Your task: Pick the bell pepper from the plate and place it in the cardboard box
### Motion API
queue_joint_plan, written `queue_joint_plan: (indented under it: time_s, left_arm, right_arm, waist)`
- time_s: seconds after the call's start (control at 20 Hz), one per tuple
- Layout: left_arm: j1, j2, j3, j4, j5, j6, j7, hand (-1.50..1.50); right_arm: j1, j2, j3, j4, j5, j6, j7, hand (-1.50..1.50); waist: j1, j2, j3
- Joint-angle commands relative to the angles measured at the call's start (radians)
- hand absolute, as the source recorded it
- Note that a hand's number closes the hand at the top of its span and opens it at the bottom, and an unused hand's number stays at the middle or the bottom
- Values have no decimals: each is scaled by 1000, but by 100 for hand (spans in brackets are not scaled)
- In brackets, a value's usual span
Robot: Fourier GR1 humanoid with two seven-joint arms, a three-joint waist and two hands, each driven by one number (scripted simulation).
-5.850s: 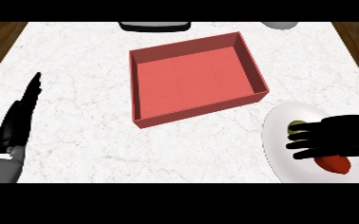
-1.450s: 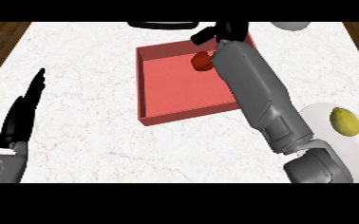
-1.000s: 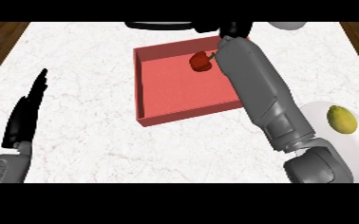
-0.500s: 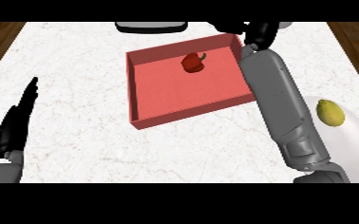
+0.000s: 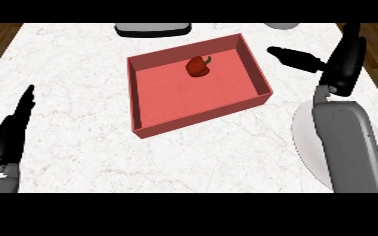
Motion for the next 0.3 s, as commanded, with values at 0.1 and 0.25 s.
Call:
queue_joint_plan:
  time_s: [0.1, 0.25]
  left_arm:
    - [-2, -3, 17, -8, -5, -2, 2, 0]
    - [-3, 38, 33, -34, 15, -52, 24, 0]
  right_arm:
    - [322, -88, 18, -425, -53, 165, 84, -150]
    - [473, -134, -7, -594, -121, 258, 123, -150]
  waist:
    - [12, 6, 0]
    - [11, 5, 0]
